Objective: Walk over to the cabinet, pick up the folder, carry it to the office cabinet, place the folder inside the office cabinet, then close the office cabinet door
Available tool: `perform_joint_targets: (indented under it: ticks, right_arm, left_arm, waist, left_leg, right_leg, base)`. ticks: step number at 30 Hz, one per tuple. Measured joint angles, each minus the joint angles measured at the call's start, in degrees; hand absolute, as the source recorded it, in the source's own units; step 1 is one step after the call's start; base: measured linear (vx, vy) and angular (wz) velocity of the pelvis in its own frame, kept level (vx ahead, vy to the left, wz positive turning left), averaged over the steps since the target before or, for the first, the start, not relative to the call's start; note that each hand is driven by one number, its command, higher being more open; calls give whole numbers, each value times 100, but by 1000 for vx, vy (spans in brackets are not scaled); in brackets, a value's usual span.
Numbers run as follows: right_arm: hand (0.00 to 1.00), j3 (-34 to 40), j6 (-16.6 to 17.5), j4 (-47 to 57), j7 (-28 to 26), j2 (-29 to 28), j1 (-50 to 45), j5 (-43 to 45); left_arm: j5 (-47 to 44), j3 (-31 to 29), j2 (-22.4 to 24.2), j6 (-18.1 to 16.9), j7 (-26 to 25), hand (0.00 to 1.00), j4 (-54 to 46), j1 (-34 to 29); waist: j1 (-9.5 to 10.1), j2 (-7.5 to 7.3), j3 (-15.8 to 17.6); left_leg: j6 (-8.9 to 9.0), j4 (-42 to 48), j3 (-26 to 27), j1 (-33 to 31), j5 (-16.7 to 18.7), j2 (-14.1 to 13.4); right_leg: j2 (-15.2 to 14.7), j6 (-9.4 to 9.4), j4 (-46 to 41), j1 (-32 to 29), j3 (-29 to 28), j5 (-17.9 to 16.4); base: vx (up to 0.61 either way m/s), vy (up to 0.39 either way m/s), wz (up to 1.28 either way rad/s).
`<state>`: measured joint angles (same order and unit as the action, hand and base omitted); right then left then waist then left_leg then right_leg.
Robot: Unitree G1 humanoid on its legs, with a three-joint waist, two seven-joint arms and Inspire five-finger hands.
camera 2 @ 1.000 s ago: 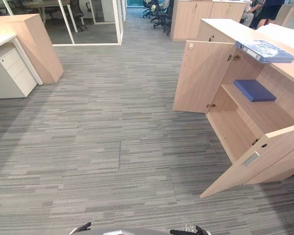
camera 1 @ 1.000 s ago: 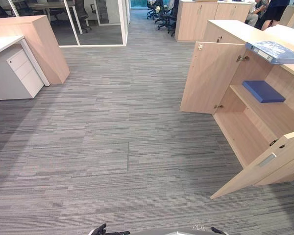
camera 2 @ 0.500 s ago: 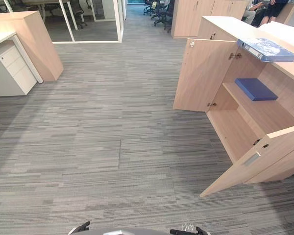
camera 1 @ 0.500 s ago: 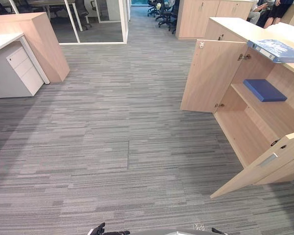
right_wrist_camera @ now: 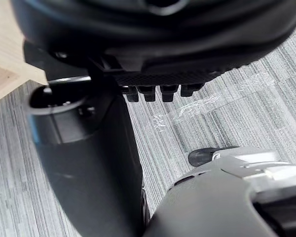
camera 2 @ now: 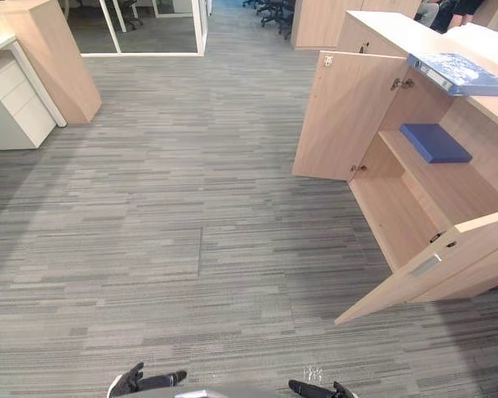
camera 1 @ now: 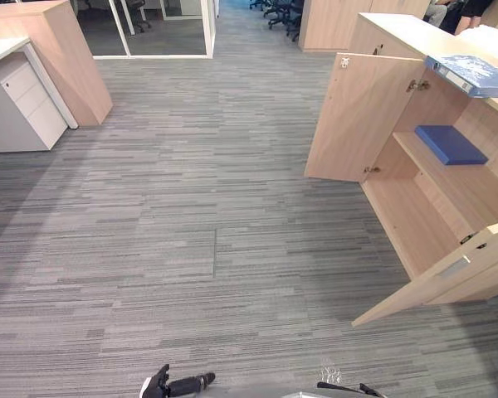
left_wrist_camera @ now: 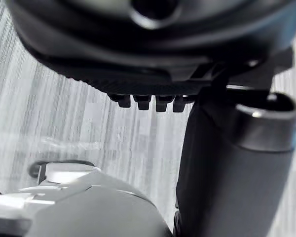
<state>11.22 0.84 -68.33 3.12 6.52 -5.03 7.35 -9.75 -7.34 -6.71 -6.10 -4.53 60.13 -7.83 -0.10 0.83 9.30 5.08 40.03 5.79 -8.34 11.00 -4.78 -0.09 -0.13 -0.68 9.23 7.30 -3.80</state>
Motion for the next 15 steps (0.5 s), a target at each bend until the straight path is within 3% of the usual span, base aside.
perform_joint_targets:
  ticks: [1,3,5,7,9,10,11,12,13,15]
  right_arm:
    - [100,0,0,2,3,39,6,1]
    - [100,7,-8,0,43,66,47,11]
    - [100,18,-18,-8,64,67,57,18]
    - [100,55,-34,-13,75,69,56,143]
    - [100,138,-59,-73,106,92,55,180]
    - [100,155,-59,-103,119,104,54,181]
    - [100,239,-71,-126,139,60,50,182]
    - [100,305,-79,-138,140,1,59,170]
    - [100,382,-81,-271,108,-43,25,172]
    - [100,605,-80,-253,69,-156,-20,176]
  left_arm:
    - [-61,-73,87,-37,4,100,-53,-16]
    - [-164,-88,80,-141,11,100,-98,-5]
    - [-187,-83,95,-145,11,100,-146,29]
    - [-210,-84,91,-138,3,100,-140,46]
    - [-334,-96,113,-134,-54,100,-131,28]
    - [-379,-118,139,-134,-73,100,-120,21]
    - [-447,-232,135,-132,-75,100,-78,21]
    - [-483,-282,133,-133,-86,100,-67,9]
    - [-537,-353,69,-138,-141,100,-54,-40]
    - [-536,-469,51,-125,-217,100,22,-17]
  waist:
    - [22,40,23]
    - [28,69,62]
    - [29,58,70]
    - [4,60,74]
    - [6,138,86]
    - [7,171,91]
    - [9,138,101]
    - [46,46,91]
    - [99,-144,-81]
    - [119,-279,-223]
  left_leg:
    - [-31,625,31,-283,-219,-119]
    - [-150,1101,118,-681,92,-217]
    - [-163,462,121,-884,164,-201]
    - [-48,-1178,-190,-930,-47,-115]
    - [253,-2919,-705,-874,-459,-246]
    - [281,-3087,-796,-863,-472,-318]
    - [399,-2958,-714,-854,-977,-295]
    - [332,-2784,-641,-846,-1111,-157]
    - [320,-2466,-518,-948,-1119,110]
    - [95,-2273,-274,-859,-1010,326]
  right_leg:
    - [44,-26,-72,40,-86,-40]
    - [-71,-75,-198,142,-273,-174]
    - [-292,2,-215,164,-416,-255]
    - [-572,168,-244,164,-566,-397]
    - [-761,479,-248,232,-728,-622]
    - [-795,536,-248,292,-771,-681]
    - [-982,696,-263,458,-833,-876]
    - [-1167,707,-267,522,-871,-976]
    - [-1461,659,-445,452,-970,-1025]
    - [-1730,652,-1299,60,-1064,-936]
  base:
    - [21,33,-38]
    - [57,71,-43]
    - [95,128,-40]
    - [175,175,-36]
    - [275,295,-37]
    - [434,464,-32]
    - [387,415,-28]
    - [481,466,-52]
    - [432,341,-61]
    - [453,336,-59]
